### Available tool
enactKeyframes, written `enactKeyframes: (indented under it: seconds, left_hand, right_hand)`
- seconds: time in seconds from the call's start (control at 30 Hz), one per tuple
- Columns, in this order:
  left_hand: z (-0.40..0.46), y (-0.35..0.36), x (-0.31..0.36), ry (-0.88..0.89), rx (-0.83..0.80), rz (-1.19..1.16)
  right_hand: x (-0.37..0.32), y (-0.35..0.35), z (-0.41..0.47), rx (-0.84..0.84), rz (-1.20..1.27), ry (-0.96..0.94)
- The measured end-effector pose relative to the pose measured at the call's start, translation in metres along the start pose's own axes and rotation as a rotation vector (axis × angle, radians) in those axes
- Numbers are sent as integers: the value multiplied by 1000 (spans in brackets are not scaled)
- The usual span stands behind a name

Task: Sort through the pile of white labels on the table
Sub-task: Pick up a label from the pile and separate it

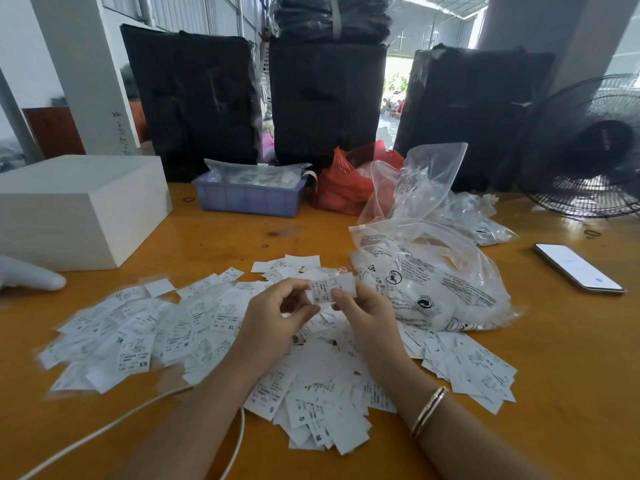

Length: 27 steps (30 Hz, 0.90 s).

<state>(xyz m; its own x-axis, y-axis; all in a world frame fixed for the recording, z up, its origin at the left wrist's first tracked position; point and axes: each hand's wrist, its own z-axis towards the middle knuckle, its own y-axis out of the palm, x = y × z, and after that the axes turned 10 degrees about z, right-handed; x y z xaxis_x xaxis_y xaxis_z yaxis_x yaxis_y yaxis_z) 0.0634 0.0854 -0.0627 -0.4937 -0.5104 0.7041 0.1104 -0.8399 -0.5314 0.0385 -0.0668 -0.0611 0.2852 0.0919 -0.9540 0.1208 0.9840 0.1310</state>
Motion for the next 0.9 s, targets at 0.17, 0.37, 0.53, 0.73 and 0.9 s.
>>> enactKeyframes:
  seconds: [0.17,0.37,0.53,0.73,0.9]
  left_hand:
    - [-2,-2,3,19,10,-28]
    - [-2,-3,4,-2,23,-34]
    - [-1,-3,4,-9,21,-37]
    - [-1,-4,5,5,13,-48]
    - [-1,-4,6,-10,-16,-106]
  right_hand:
    - [-1,0,-1,-42,-173,-80]
    - [1,-2,1,20,-97,-92]
    - [2,-8,4,58,185,-26]
    - [5,-5,2,60,143,-61]
    - [6,-9,4,50,114,-82]
